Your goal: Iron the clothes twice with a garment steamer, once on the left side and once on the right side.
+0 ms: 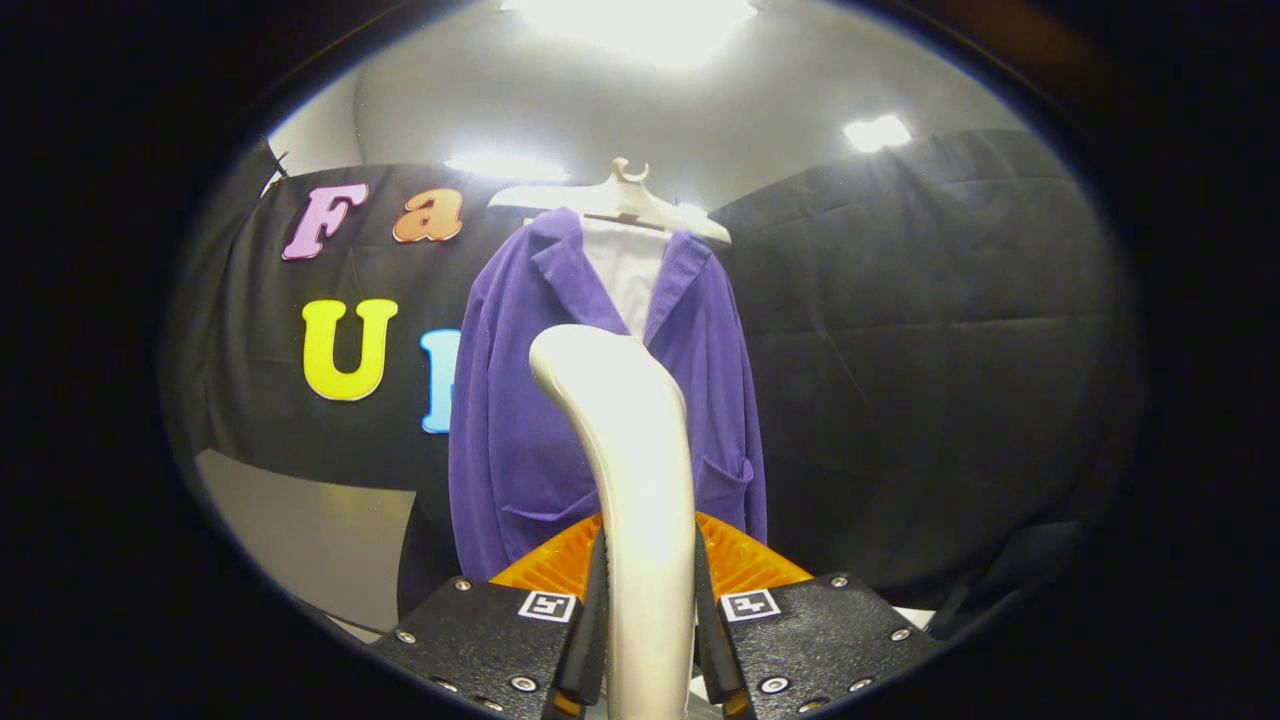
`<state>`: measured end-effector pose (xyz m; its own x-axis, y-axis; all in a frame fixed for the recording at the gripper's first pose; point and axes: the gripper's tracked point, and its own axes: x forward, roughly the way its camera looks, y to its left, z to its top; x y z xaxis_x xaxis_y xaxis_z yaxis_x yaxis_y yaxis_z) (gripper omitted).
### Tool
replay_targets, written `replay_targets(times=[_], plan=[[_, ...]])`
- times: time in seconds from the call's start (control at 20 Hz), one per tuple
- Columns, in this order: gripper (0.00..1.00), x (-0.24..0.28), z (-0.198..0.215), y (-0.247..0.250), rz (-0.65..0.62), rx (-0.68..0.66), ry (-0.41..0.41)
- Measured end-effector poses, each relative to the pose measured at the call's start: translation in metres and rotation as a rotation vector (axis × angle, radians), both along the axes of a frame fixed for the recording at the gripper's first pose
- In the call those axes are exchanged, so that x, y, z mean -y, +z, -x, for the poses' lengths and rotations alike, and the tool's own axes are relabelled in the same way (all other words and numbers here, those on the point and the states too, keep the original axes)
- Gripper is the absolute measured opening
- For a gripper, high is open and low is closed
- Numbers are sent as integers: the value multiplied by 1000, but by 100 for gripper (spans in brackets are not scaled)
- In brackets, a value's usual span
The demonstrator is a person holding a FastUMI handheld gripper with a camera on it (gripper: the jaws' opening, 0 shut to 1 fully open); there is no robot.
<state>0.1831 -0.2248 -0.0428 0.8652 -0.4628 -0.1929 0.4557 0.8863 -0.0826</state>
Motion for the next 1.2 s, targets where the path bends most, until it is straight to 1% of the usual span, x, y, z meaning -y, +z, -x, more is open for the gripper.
replay_targets(times=[0.25,0.35,0.5,0.7,0.95,1.2], plan=[[38,26,-25,32,37,46,-25],[38,34,-37,44,25,72,-26],[38,55,-59,57,54,96,-48],[38,72,-92,74,59,107,-43],[38,101,-129,84,55,138,-71],[38,119,-158,68,69,125,-82]])
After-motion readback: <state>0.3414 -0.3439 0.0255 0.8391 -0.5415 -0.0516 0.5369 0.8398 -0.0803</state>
